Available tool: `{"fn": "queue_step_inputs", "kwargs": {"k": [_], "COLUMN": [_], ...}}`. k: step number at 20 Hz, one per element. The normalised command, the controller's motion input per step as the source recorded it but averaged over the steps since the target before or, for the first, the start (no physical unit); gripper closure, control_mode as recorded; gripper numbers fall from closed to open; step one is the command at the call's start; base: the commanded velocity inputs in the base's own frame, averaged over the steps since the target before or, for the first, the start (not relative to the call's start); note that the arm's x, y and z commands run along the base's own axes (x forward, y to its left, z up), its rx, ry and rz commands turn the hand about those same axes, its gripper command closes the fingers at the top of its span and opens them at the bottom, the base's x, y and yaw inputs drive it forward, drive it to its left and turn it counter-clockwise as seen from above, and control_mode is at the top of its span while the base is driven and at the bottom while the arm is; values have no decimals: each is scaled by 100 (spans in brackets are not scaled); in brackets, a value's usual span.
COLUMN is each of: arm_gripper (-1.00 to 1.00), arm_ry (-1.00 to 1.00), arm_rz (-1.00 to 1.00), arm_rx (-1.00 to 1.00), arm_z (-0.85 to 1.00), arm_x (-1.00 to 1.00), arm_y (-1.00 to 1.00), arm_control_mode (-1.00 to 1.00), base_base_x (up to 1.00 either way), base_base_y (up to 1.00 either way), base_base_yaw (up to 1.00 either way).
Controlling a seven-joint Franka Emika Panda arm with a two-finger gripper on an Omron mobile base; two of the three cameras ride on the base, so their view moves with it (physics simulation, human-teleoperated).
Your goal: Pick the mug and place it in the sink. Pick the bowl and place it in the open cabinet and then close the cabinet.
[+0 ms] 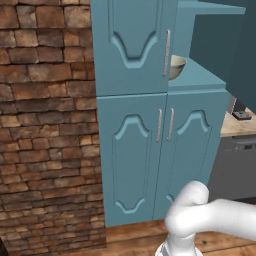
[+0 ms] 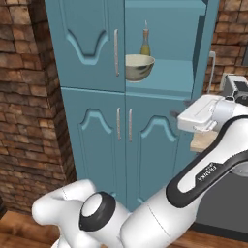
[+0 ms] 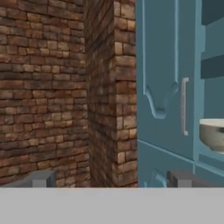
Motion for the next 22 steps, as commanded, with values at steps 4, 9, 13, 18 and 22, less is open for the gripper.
{"fn": "queue_step_inputs", "kwargs": {"k": [4, 9, 13, 18, 22], "arm_gripper": [-100, -100, -100, -100, -100], "arm_ry": [0, 0, 0, -1, 4], "arm_rz": [0, 0, 19, 26, 19], "arm_rx": [0, 0, 2, 5, 1], "arm_z": [11, 2, 0, 0, 0], "arm_x": [-53, 35, 44, 0, 42], "arm_y": [-30, -50, -97, -95, -70], "arm_control_mode": [-100, -100, -100, -100, -100], "base_base_x": [0, 0, 0, 0, 0], "base_base_y": [0, 0, 0, 0, 0], "base_base_yaw": [0, 0, 0, 0, 0]}}
